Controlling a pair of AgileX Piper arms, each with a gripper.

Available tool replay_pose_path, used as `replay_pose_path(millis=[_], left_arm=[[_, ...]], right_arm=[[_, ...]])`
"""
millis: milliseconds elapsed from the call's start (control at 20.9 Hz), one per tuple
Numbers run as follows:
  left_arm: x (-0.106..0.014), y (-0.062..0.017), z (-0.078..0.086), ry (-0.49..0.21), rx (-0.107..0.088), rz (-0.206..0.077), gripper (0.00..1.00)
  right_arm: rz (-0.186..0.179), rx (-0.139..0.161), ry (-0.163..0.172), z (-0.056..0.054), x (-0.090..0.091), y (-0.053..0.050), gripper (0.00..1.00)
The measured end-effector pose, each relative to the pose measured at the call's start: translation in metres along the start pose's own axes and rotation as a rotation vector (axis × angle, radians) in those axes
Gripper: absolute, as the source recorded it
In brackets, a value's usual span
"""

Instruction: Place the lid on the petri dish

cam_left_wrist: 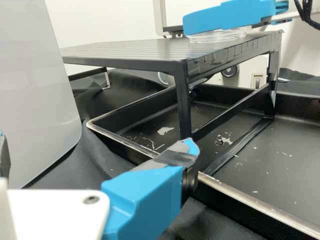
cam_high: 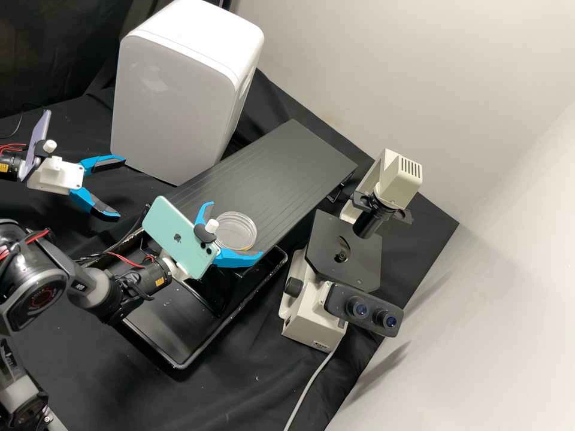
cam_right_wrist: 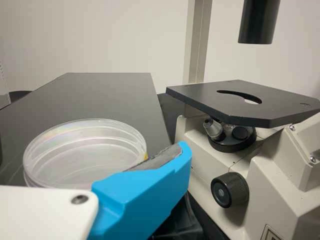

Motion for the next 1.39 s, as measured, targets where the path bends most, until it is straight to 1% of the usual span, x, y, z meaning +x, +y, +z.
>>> replay_pose_path(millis=[287,478,526,861,1148,1387], left_arm=[[0.000,0.0000,0.000,0.000,0.000,0.000,1.00],[0.000,0.0000,0.000,0.000,0.000,0.000,1.00],[0.000,0.0000,0.000,0.000,0.000,0.000,1.00],[0.000,0.0000,0.000,0.000,0.000,0.000,1.00],[0.000,0.0000,0.000,0.000,0.000,0.000,1.00],[0.000,0.0000,0.000,0.000,0.000,0.000,1.00]], right_arm=[[-0.013,-0.001,-0.013,0.003,0.009,-0.003,1.00],[-0.012,0.000,-0.012,0.002,0.013,-0.003,1.00],[-0.013,0.000,-0.014,0.002,0.014,-0.003,0.00],[-0.021,-0.001,-0.021,0.004,0.015,-0.005,0.00],[-0.021,-0.001,-0.021,0.004,0.015,-0.005,0.00],[-0.028,-0.007,-0.014,0.003,0.015,-0.006,0.00]])
